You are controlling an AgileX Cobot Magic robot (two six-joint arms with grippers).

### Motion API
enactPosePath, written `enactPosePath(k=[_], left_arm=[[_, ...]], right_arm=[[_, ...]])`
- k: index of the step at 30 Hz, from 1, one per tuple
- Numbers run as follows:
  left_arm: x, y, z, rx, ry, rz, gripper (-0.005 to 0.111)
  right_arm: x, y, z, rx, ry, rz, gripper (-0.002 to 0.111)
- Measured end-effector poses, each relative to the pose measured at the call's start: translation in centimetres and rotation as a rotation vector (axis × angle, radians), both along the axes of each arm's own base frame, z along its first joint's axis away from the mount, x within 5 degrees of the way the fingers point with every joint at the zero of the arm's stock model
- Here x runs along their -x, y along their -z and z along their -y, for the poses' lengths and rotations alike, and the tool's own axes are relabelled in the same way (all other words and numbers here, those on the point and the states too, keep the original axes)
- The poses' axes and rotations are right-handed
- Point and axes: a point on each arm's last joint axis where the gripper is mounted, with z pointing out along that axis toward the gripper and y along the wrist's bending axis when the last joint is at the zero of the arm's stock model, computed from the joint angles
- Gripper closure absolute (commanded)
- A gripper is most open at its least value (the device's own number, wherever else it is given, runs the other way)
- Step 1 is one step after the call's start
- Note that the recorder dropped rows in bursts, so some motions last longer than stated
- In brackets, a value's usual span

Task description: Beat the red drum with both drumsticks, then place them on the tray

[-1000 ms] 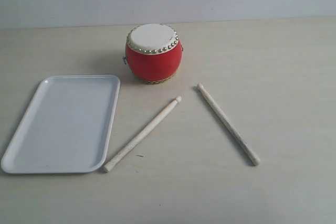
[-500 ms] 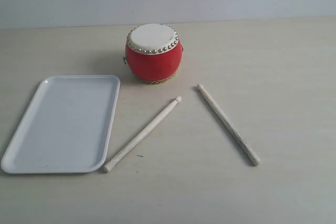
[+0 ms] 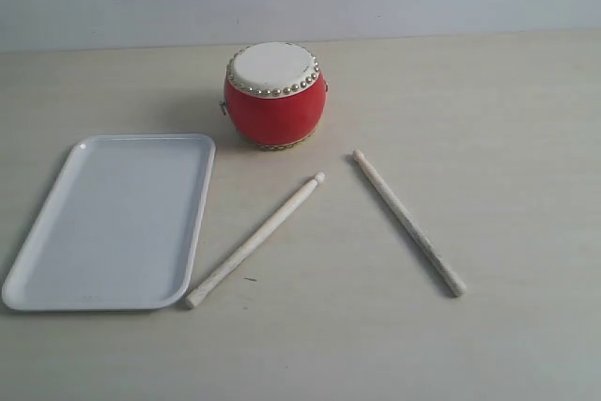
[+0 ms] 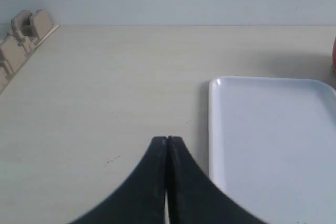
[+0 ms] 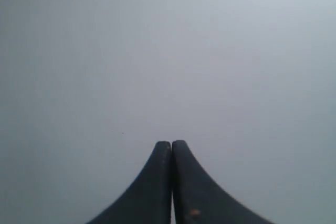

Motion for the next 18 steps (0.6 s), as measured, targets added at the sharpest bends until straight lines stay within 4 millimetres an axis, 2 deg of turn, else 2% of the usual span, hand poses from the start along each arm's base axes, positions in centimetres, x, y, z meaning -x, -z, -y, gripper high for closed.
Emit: enactPosePath(k=[2, 4, 5, 6, 9, 13, 15, 18], left_arm=[[0.0, 0.0, 0.0, 0.000, 0.000, 0.000, 0.107], [0.0, 0.0, 0.0, 0.000, 0.000, 0.000, 0.107], [0.0, 0.0, 0.0, 0.000, 0.000, 0.000, 0.107], [0.0, 0.0, 0.0, 0.000, 0.000, 0.000, 0.107], [0.0, 0.0, 0.0, 0.000, 0.000, 0.000, 0.107], [0.0, 0.0, 0.0, 0.000, 0.000, 0.000, 0.107], [0.0, 0.0, 0.0, 0.000, 0.000, 0.000, 0.107], [0.0, 0.0, 0.0, 0.000, 0.000, 0.000, 0.107]], right_arm=[[-1.2, -2.9, -0.1, 0.027, -0.001, -0.047, 0.108], [-3.8, -5.9, 0.0, 0.058, 0.009, -0.166, 0.108], [-5.3, -6.8, 0.2, 0.069, 0.017, -0.247, 0.108], [-7.6, -8.2, 0.4, 0.079, 0.028, -0.347, 0.108], [-13.3, -9.6, 1.3, 0.117, 0.076, -0.691, 0.108], [-20.4, -9.0, 1.8, 0.199, 0.049, -1.129, 0.108], [-23.2, -7.5, 1.4, 0.257, -0.060, -1.352, 0.108], [-25.8, -4.4, -0.1, 0.332, -0.260, -1.643, 0.108]])
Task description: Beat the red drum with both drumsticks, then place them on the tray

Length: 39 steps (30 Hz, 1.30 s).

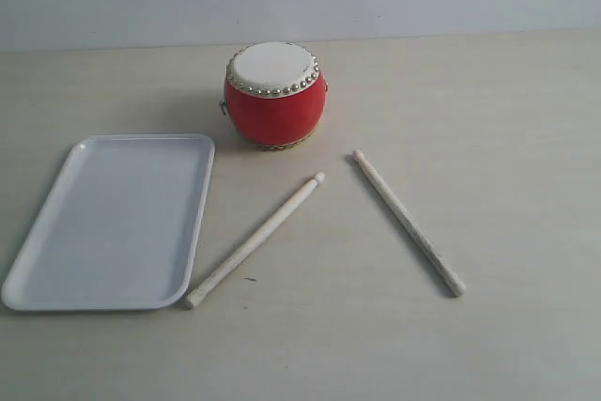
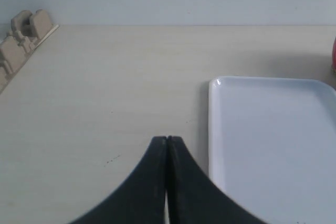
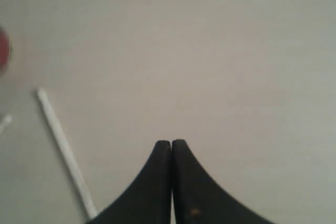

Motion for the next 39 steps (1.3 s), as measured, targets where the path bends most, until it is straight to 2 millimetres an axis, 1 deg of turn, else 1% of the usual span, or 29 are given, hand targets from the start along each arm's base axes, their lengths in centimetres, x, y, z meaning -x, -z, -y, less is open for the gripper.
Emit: enactPosePath(k=[4, 7, 10, 12, 16, 19, 22, 39], left_arm=[[0.0, 0.0, 0.0, 0.000, 0.000, 0.000, 0.107], [0.0, 0.0, 0.0, 0.000, 0.000, 0.000, 0.107], [0.0, 0.0, 0.0, 0.000, 0.000, 0.000, 0.107], [0.0, 0.0, 0.0, 0.000, 0.000, 0.000, 0.107], [0.0, 0.0, 0.0, 0.000, 0.000, 0.000, 0.107], [0.0, 0.0, 0.0, 0.000, 0.000, 0.000, 0.107], [0.0, 0.0, 0.0, 0.000, 0.000, 0.000, 0.107], [0.0, 0.0, 0.0, 0.000, 0.000, 0.000, 0.107]], right_arm=[[-2.6, 4.9, -2.5, 0.012, -0.137, -0.242, 0.108], [-3.7, 8.2, -4.9, 0.071, -0.230, -0.349, 0.108], [-4.0, 10.4, -7.3, 0.128, -0.313, -0.412, 0.108], [-3.9, 11.1, -8.9, 0.151, -0.360, -0.431, 0.108], [-3.1, 11.3, -11.7, 0.172, -0.442, -0.430, 0.108], [-2.6, 11.1, -12.9, 0.180, -0.479, -0.423, 0.108], [-2.3, 10.9, -13.5, 0.183, -0.497, -0.416, 0.108], [-2.3, 10.9, -13.6, 0.179, -0.499, -0.416, 0.108]])
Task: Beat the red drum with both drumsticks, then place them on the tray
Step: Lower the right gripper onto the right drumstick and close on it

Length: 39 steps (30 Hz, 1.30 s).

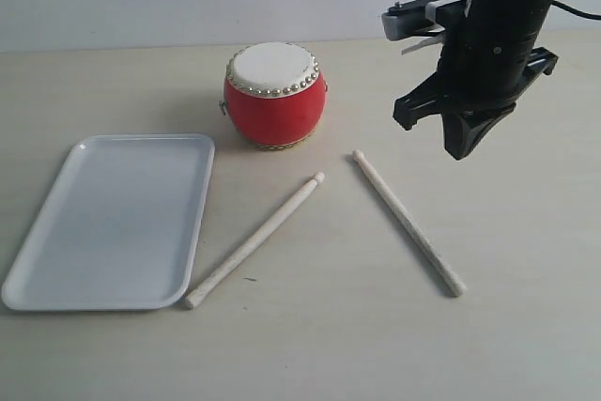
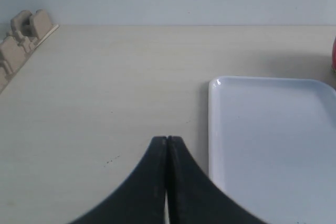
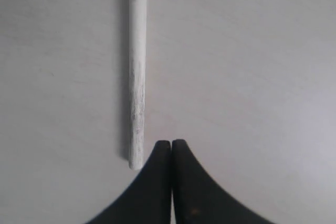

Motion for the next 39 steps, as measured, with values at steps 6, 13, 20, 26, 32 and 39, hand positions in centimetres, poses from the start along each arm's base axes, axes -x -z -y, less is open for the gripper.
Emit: enactPosePath(k=[6, 13, 20, 26, 32, 39], left_arm=[[0.0, 0.0, 0.0, 0.000, 0.000, 0.000, 0.107], [0.0, 0.0, 0.0, 0.000, 0.000, 0.000, 0.107], [0.0, 0.0, 0.0, 0.000, 0.000, 0.000, 0.107], [0.0, 0.0, 0.0, 0.000, 0.000, 0.000, 0.107], [0.0, 0.0, 0.0, 0.000, 0.000, 0.000, 0.107], [0.0, 0.0, 0.0, 0.000, 0.000, 0.000, 0.107]], right_arm=[[0.0, 0.0, 0.0, -0.005, 0.010, -0.002, 0.108], [1.4, 2.0, 0.5, 0.027, 0.033, -0.083, 0.097], [3.0, 5.1, 0.8, 0.015, 0.037, -0.152, 0.078], [2.3, 6.8, 0.4, -0.009, 0.036, -0.124, 0.069], [1.7, 8.9, 0.1, -0.007, 0.021, -0.134, 0.069], [1.7, 9.2, -1.6, -0.022, -0.037, -0.062, 0.069]])
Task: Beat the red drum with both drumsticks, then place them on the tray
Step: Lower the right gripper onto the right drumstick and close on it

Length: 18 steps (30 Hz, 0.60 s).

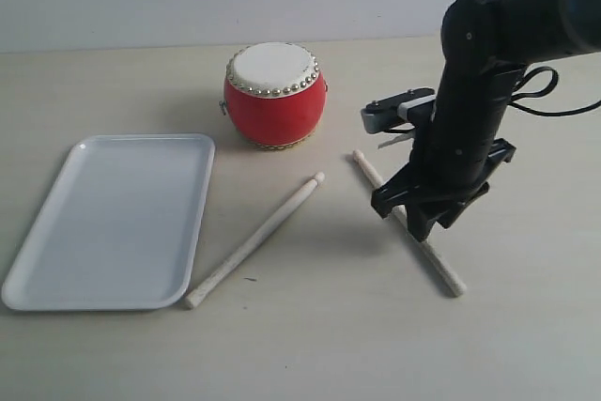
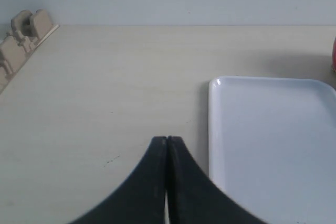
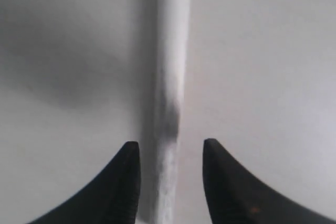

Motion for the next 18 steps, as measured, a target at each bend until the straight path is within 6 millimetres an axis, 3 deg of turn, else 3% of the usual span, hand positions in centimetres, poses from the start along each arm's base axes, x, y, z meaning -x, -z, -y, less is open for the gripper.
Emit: enactPosePath(k=[5, 18], left_arm=[[0.0, 0.0, 0.0, 0.000, 0.000, 0.000, 0.107], [0.0, 0.0, 0.0, 0.000, 0.000, 0.000, 0.107]], right_arm=[[0.3, 0.3, -1.9, -0.021, -0.064, 0.092, 0.069], [0.6, 0.9, -1.2, 0.036, -0.044, 0.101, 0.069]])
